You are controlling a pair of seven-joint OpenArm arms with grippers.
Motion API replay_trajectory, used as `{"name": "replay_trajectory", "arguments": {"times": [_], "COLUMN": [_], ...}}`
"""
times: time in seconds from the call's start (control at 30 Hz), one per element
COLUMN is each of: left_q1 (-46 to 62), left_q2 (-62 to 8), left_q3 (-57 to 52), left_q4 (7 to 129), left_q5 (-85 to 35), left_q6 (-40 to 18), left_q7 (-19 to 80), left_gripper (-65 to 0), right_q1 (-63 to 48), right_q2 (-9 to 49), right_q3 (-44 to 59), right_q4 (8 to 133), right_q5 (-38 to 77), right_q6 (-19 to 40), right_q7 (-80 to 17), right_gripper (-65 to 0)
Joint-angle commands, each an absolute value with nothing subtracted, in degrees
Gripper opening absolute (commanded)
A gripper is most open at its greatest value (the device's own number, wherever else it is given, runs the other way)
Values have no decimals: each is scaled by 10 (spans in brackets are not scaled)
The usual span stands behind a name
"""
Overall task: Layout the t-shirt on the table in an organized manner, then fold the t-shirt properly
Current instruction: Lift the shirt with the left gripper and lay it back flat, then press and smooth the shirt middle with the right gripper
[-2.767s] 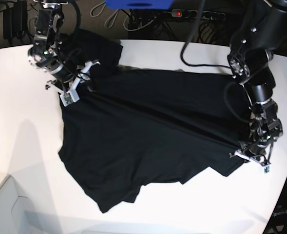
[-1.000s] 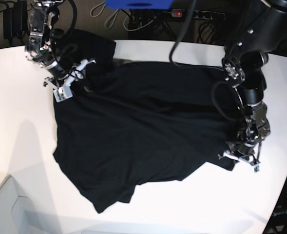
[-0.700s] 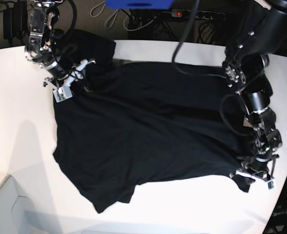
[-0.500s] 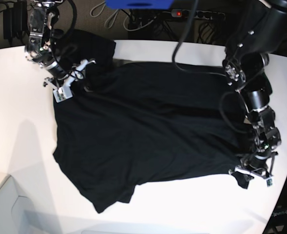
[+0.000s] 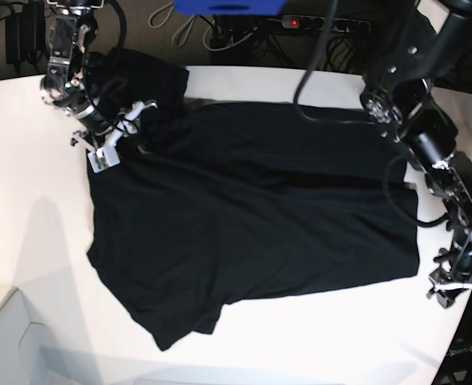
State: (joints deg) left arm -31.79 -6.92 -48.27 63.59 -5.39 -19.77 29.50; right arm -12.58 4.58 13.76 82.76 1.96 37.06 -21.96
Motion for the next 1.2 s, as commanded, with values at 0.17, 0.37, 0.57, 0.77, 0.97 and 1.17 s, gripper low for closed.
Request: {"name": "replay_trajectory", "arguments": {"times": [0.17, 0.37, 0.57, 0.77, 0.97, 1.17], "left_q1": [-196, -30, 84, 119, 138, 172], "left_q2": [-20, 45, 90, 70, 33, 18], "left_q3": [-479, -479, -476, -439, -440, -440], "left_q4": [839, 970, 1088, 1005, 959, 1015], "left_q5": [-171, -192, -192, -186, -187, -189], "left_q6": [-206, -206, -207, -207, -207, -207], "left_q7": [436, 473, 490, 487, 488, 490], "left_gripper": [-449, -521, -522, -523, -523, -523], "right_q1": [-148, -149, -148, -144, -144, -128], "right_q2": [36, 26, 23, 7, 1, 0], "right_q3": [142, 142, 140, 139, 140, 140], "right_q4": [907, 966, 970, 978, 1025, 1040], "right_q5": [-73, -73, -73, -73, -73, -73], "right_q6": [336, 336, 336, 336, 336, 336], "right_q7": [-358, -361, -361, -357, -357, -361], "right_gripper": [-402, -401, -401, -402, -399, -398]}}
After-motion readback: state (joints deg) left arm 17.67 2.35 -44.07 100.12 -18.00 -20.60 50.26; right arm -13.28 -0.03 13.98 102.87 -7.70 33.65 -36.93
